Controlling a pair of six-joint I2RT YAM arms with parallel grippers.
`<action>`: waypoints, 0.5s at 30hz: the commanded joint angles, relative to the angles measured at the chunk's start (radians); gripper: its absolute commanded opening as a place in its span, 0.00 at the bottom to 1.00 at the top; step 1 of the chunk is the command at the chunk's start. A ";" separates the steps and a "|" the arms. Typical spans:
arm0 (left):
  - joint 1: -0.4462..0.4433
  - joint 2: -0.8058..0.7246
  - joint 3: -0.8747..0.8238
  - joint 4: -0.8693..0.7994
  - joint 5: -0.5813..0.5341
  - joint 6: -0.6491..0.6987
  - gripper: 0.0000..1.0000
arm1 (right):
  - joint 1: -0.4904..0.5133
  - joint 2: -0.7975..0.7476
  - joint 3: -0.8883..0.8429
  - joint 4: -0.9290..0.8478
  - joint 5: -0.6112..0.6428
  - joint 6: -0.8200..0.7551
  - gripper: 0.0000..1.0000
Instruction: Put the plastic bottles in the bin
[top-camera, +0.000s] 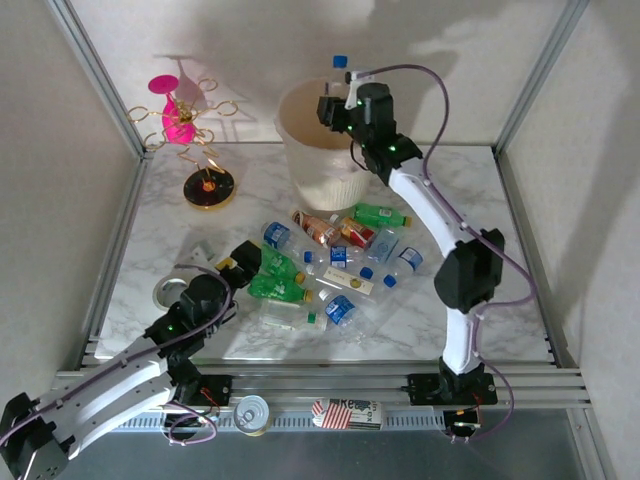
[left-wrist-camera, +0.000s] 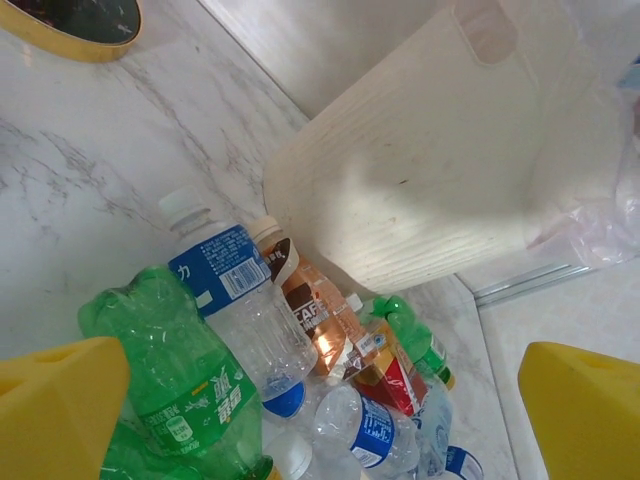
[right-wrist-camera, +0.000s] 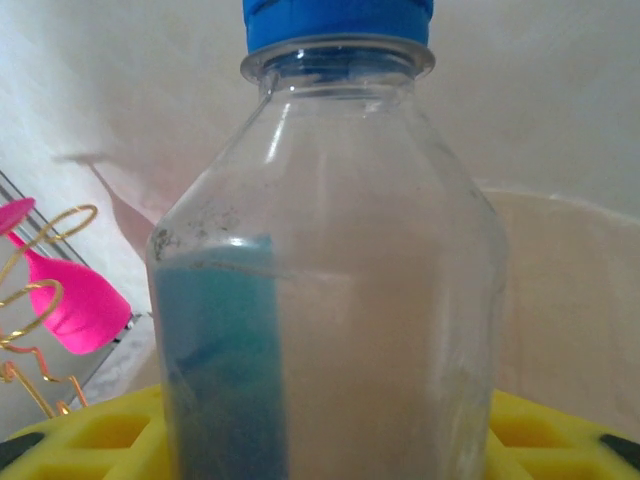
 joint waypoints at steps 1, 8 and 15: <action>0.010 -0.059 -0.028 -0.083 -0.046 -0.032 0.99 | -0.005 0.080 0.130 -0.115 -0.045 -0.009 0.56; 0.012 -0.181 -0.038 -0.187 -0.077 -0.044 0.99 | -0.005 0.163 0.238 -0.148 -0.043 0.005 0.73; 0.011 -0.215 -0.041 -0.221 -0.081 -0.051 1.00 | -0.005 0.132 0.244 -0.132 -0.033 -0.007 0.88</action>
